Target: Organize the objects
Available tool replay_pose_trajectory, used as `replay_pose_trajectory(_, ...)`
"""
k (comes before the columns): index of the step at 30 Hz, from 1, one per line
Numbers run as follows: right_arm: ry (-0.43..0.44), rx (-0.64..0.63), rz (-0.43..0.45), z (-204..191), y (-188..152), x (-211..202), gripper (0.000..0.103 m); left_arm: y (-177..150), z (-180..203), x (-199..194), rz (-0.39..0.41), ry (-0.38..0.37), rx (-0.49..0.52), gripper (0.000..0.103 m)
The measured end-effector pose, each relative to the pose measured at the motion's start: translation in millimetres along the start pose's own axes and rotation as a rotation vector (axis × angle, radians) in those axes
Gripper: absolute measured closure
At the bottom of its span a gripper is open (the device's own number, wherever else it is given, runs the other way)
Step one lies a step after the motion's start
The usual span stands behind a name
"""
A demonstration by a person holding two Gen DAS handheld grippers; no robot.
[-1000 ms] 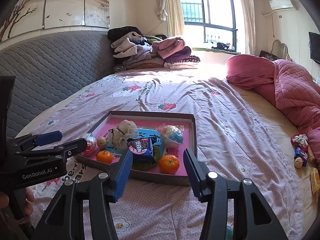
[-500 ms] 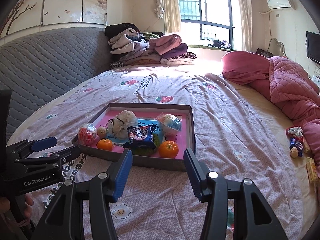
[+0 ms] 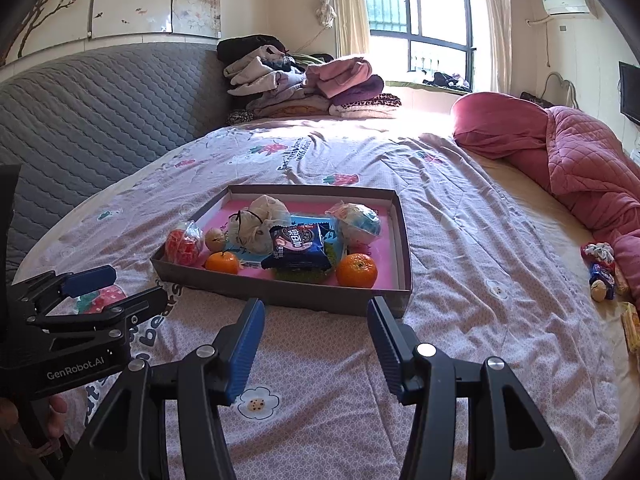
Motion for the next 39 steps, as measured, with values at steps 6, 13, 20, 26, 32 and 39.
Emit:
replay_pose_trajectory(6,-0.006,0.010,-0.009,2,-8,3,0.049,-4,1,0,0.004,0.001,0.000,0.026)
replay_pose_trajectory(13,-0.019,0.026,-0.021,5,-17,10,0.046,-10,0,3,0.000,-0.001,-0.009,0.026)
replay_pose_trajectory(20,-0.023,0.027,-0.027,7,-23,14,0.043,-13,-2,5,0.005,0.004,-0.013,0.026)
replay_pose_trajectory(26,-0.020,0.035,-0.032,8,-29,16,0.040,-14,-6,6,0.017,0.010,-0.020,0.026)
replay_pose_trajectory(32,-0.030,0.034,-0.019,9,-34,19,0.039,-15,-8,7,0.038,0.011,-0.021,0.026)
replay_pose_trajectory(39,-0.032,0.033,-0.006,8,-37,18,0.039,-21,-11,10,0.042,0.029,-0.018,0.026)
Point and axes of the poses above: each gripper's, at about its wrist camera, not at the fingertips, and x roughly the way its jaws point, z to its right, y to its top, the point moved 10 cm from there along x, roughly the way its jaws point, and after that the axes turned 12 degrees about z, right-handed, at the moved point
